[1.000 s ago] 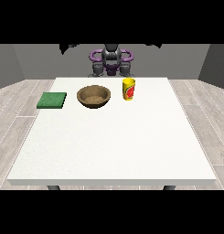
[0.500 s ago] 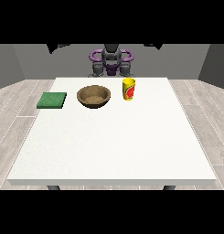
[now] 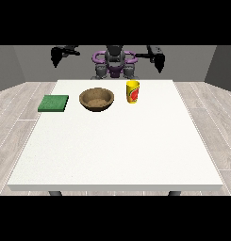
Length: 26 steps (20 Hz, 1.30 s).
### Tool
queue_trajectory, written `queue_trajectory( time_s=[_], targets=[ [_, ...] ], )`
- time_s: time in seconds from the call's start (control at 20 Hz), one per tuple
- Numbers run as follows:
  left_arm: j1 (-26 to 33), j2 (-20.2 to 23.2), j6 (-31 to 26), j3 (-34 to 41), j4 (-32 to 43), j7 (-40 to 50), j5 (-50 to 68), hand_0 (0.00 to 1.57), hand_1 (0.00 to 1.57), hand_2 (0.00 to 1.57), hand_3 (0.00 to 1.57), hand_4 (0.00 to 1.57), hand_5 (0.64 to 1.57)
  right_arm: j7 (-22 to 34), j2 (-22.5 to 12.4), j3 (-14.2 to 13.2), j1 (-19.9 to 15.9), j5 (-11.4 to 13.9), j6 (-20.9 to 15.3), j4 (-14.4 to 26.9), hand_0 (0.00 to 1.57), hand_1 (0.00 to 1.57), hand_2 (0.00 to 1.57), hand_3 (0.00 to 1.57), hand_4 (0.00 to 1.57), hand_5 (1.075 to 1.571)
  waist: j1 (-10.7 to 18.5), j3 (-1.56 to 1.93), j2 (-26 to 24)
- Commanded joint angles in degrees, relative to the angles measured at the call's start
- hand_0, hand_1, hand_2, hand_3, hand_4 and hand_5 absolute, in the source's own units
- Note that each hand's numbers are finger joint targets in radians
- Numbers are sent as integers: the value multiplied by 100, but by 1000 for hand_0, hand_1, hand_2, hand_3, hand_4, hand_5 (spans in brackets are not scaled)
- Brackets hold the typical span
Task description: Pick the cup and pour the ball into the bowl, then pick the bowl and place it on the pad
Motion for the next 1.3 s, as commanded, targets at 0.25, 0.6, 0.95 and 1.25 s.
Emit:
queue_trajectory(
  time_s=[0.25, 0.6, 0.95, 1.25],
  targets=[
    [-370, -425, 766, -455, 1818, -1879, -325, 0, 0, 0, 0, 0, 1517, -556, -161, -109, -416, 75, 278, 479, 0, 0, 0, 0, 0, 1571, -291, -2, 607],
    [-1034, -190, 462, 260, 3357, -3033, -154, 0, 0, 0, 0, 0, 1518, -1075, -285, -324, -415, -89, 653, 943, 0, 0, 0, 0, 0, 1570, -396, -2, 908],
    [-1624, -283, 665, 309, 4683, -3569, -198, 0, 0, 0, 0, 0, 1520, -1163, -147, -204, -723, 184, 409, 1343, 0, 0, 0, 0, 0, 1571, -319, -3, 875],
    [-2178, -318, 960, 465, 5304, -3901, -208, 0, 0, 0, 0, 0, 1526, -1649, -91, -104, -649, 311, 589, 1465, 0, 0, 0, 0, 0, 1571, -529, -2, 1041]
  ],
)
